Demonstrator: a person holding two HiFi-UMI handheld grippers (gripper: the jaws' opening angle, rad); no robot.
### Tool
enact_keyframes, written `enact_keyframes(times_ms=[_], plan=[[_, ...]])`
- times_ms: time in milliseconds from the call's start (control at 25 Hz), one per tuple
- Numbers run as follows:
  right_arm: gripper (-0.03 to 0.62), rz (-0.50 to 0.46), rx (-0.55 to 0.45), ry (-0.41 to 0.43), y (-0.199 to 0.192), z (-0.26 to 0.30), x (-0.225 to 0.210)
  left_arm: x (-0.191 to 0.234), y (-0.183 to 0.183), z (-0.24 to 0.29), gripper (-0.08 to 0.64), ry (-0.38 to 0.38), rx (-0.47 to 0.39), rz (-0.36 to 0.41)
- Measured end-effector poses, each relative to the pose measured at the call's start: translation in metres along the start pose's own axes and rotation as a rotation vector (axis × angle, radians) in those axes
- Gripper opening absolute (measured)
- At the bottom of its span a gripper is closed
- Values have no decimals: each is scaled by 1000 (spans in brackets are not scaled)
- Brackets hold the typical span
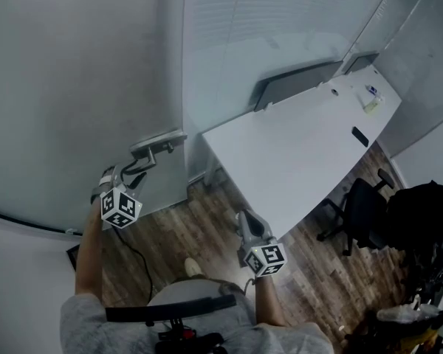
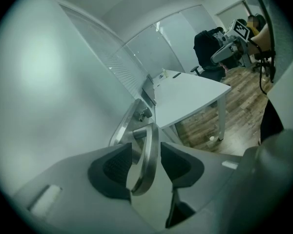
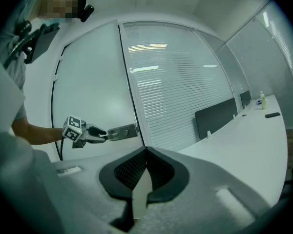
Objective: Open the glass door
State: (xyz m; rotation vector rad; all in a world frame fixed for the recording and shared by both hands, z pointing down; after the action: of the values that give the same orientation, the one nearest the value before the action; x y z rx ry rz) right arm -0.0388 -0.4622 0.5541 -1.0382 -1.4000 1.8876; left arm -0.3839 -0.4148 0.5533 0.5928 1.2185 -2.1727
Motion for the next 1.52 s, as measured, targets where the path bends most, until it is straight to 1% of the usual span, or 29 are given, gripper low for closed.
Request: enact_keyframes(times_ms=[80, 160, 280, 560, 800, 880, 1000, 1200, 1360, 1520], plan=[[2, 4, 0, -5, -1, 2, -1, 1, 0, 6, 197, -10, 11, 39], [2, 5, 3, -13, -3, 3, -3, -1, -1, 11, 199, -31, 17, 61], [2, 9, 4, -26, -3, 4, -5, -4, -3, 17, 199, -64, 24, 82], [2, 11, 11, -50, -3, 4, -12, -9, -7, 27, 196, -114, 43, 115], [2, 24, 10, -72, -2, 4, -20, -12, -8, 34, 173, -142, 60, 150], [2, 27, 14, -74, -3, 6, -21, -13, -8, 37, 150, -149, 64, 161], [2, 33, 18, -80, -4, 7, -23, -14, -9, 40, 102, -146, 64, 171], [2, 35, 19, -87, -6, 5, -24, -15, -5, 38, 55, -118, 48, 181], [2, 41, 17, -92, -5, 3, -24, -12, -4, 36, 48, -107, 49, 172], [2, 48, 19, -100, -6, -3, -23, -11, -5, 34, 43, -116, 58, 166]])
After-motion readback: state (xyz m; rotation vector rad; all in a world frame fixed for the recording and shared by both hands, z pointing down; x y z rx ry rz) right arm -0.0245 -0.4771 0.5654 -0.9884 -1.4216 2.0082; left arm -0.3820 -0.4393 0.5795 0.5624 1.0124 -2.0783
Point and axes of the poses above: the fingertips, and each gripper's own axes: z forward along the fingers, x to its left, y out of its top, the point moved 3 cm from there along -z, backward along the fingers, and after that the axes turned 3 degrees about y, right-handed, at the moved point
